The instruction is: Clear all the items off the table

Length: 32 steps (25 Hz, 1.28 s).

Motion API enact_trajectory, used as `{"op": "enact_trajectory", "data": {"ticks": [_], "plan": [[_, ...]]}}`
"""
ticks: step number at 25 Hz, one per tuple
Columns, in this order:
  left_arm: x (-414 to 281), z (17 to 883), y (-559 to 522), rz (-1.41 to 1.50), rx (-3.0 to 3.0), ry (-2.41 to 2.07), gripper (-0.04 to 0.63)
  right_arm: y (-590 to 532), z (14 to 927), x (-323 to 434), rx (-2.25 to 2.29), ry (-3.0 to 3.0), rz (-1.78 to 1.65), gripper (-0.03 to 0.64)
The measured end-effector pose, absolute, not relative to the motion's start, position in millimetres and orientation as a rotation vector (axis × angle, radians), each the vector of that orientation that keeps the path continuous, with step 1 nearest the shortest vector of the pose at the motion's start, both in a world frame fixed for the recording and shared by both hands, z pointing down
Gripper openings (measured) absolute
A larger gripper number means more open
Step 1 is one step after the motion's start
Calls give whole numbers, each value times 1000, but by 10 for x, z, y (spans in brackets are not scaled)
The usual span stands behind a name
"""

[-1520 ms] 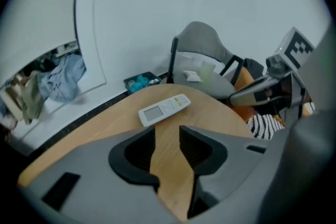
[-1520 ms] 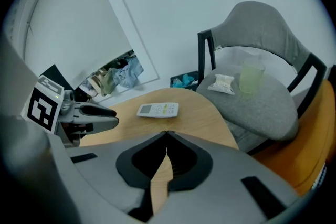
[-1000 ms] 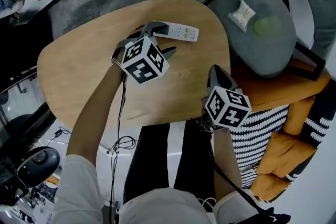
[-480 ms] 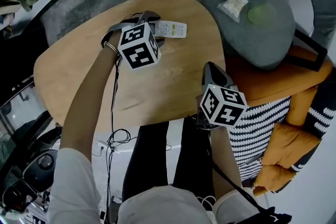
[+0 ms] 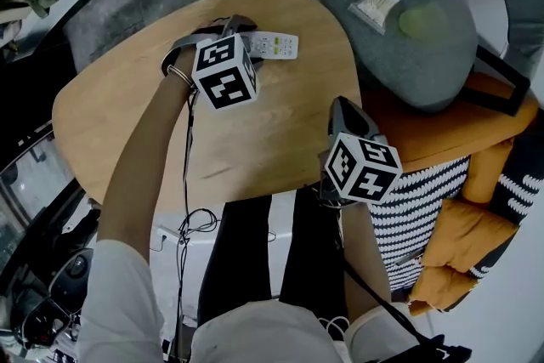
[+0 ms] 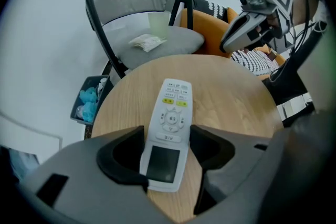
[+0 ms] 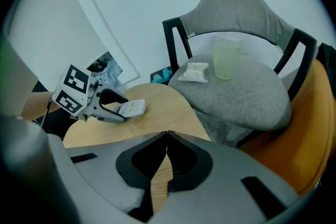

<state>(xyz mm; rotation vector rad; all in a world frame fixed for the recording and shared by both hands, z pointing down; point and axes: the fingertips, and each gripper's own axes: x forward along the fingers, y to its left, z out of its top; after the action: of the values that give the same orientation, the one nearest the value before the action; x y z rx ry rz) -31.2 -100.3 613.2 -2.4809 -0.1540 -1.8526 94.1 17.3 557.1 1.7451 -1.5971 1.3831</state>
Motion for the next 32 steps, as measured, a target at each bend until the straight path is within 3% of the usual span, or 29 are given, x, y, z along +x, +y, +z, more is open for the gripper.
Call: {"op": "enact_trajectory", "data": {"ticks": [10, 32], "plan": [[-222, 6109, -851, -1917, -2525, -115, 253, 221, 5578, 984, 1745, -1608, 1397, 25], [328, 5589, -239, -1742, -3113, 732, 249, 383, 5331, 1586, 1950, -1540, 1382, 25]]}}
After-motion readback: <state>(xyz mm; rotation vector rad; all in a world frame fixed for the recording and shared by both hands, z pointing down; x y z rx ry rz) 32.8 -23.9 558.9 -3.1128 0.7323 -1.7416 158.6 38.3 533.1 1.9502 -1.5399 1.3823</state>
